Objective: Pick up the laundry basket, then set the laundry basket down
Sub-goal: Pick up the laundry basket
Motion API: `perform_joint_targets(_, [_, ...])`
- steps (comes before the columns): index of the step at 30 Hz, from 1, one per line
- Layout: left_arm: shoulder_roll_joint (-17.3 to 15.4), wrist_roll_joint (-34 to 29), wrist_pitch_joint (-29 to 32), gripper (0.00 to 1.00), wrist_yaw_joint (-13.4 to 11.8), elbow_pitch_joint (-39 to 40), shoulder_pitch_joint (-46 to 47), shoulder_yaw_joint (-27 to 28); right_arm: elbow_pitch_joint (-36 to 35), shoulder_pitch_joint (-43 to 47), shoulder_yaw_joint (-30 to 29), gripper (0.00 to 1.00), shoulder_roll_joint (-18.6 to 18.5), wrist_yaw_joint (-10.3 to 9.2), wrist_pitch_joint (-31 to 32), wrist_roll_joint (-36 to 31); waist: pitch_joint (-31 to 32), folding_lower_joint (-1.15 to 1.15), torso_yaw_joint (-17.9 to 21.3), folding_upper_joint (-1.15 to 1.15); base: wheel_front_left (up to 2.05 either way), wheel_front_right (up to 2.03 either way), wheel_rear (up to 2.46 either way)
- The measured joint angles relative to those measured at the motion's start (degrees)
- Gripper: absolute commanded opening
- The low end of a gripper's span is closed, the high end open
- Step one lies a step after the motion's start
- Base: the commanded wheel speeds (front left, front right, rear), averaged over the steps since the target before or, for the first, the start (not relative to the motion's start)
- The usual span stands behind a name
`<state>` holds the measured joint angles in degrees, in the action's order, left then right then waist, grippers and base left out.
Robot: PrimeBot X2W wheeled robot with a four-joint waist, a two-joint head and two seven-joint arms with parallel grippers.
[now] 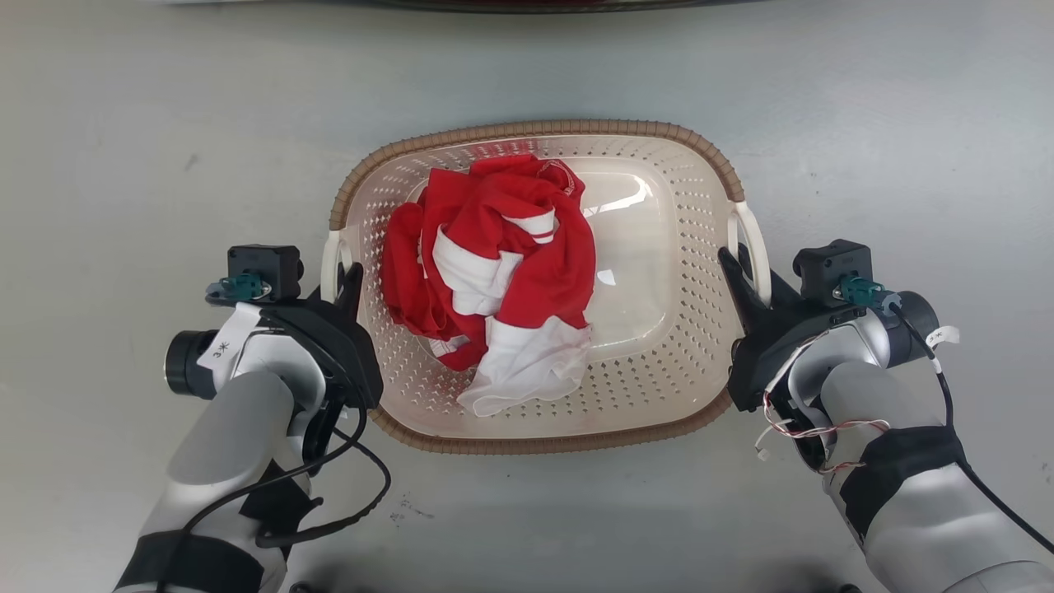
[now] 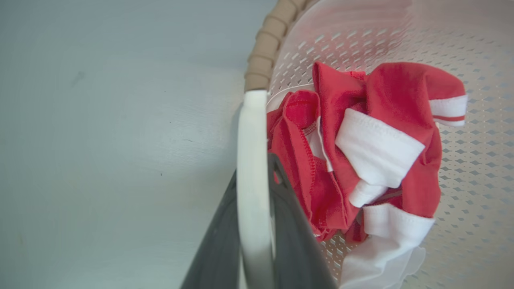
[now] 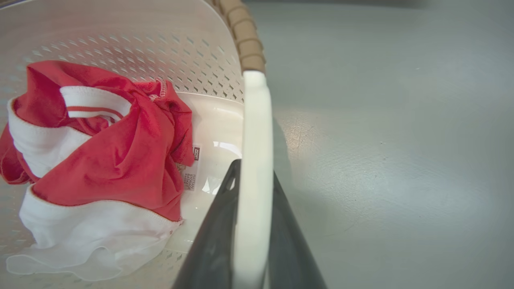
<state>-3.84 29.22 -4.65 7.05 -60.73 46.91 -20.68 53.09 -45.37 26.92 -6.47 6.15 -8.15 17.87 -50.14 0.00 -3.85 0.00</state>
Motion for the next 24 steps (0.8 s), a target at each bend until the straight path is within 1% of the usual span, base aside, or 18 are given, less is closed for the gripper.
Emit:
perform_joint_targets(11, [1.3, 2.8, 0.7, 0.00, 0.1, -3.1, 1.8, -0.4, 3.2, -0.9, 0.1, 0.00, 0.6, 0.02, 0.0, 2.3, 3.2, 0.00, 0.2, 0.00, 0.00, 0.00, 0.00])
perform_joint_targets(18, [1.7, 3.7, 3.4, 0.00, 0.1, -4.2, 3.3, -1.5, 4.9, -1.1, 0.0, 0.00, 0.7, 0.30, 0.7, 5.1, 6.3, 0.00, 0.3, 0.00, 0.00, 0.00, 0.00])
perform_joint_targets(24, [1.9, 5.9, 6.3, 0.00, 0.1, -5.2, 3.6, -2.2, 6.4, -1.4, 1.0, 0.00, 0.8, 0.43, 2.7, 7.5, 9.4, 0.00, 0.4, 0.00, 0.00, 0.00, 0.00])
